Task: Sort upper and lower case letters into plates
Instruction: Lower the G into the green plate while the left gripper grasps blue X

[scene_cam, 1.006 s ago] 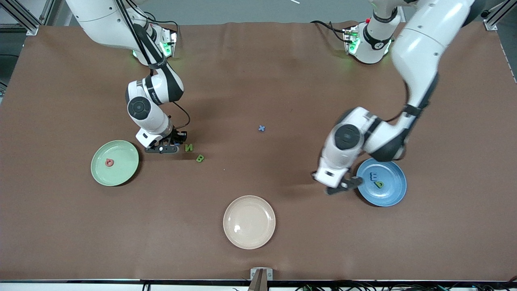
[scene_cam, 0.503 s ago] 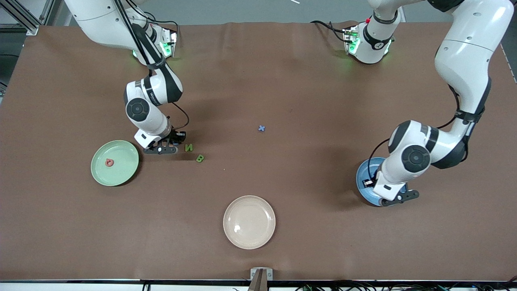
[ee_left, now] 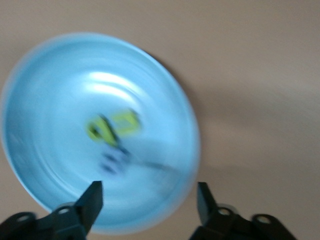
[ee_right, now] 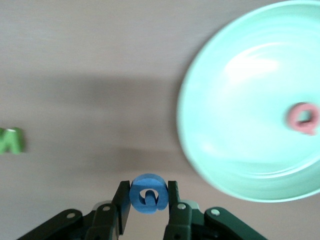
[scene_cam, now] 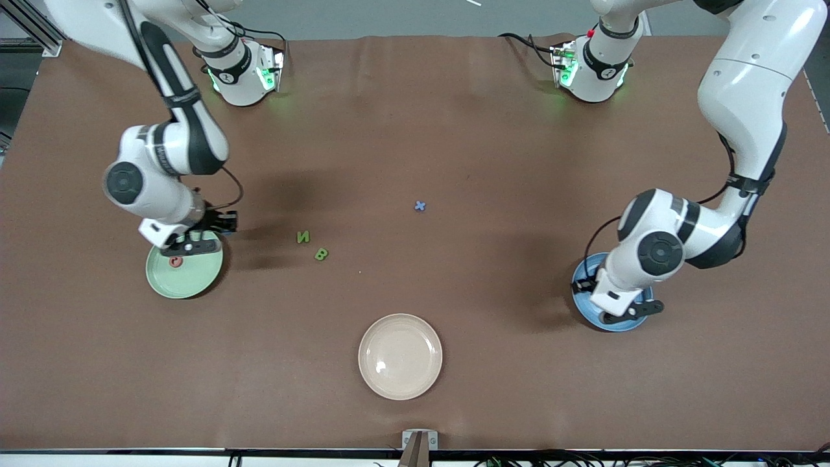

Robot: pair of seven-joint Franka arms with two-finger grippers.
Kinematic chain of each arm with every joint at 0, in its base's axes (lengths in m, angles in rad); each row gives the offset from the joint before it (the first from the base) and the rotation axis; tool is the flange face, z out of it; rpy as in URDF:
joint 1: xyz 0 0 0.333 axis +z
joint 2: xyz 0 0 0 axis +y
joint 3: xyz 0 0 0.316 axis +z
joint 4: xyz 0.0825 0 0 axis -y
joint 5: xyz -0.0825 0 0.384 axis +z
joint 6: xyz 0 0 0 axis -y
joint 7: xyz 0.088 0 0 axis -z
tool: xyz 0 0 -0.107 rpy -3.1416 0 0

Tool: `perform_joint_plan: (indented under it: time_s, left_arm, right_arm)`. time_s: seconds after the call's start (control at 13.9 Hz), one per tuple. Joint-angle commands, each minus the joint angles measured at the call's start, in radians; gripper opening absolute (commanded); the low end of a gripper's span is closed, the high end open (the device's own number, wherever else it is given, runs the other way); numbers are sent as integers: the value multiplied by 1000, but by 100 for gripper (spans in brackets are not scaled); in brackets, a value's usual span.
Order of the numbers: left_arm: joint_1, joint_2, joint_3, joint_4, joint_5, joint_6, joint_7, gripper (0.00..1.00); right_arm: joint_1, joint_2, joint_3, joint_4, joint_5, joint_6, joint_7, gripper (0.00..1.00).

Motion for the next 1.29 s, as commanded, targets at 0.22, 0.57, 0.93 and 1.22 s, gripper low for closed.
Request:
perform_joint_plan:
  time_s: [0.22,0.57,0.93,1.22]
  left_arm:
    - [-181,-14,-147,-27,1,-34,-427,99]
    - [-391,34,-144,-30,12,70,-783,96]
    - [-577,70,-40,-60,15,252,-1070,86]
    - [-726,75,104,-55,13,305,-1220,84]
  right_arm:
    - [-176,50,19,-19,-7,126,-232,18]
    - [-199,132,19,-33,-6,229,-251,20]
    - [-199,140,19,-33,-6,223,-249,42]
    - [-184,77,25,-7,-3,138,-214,100]
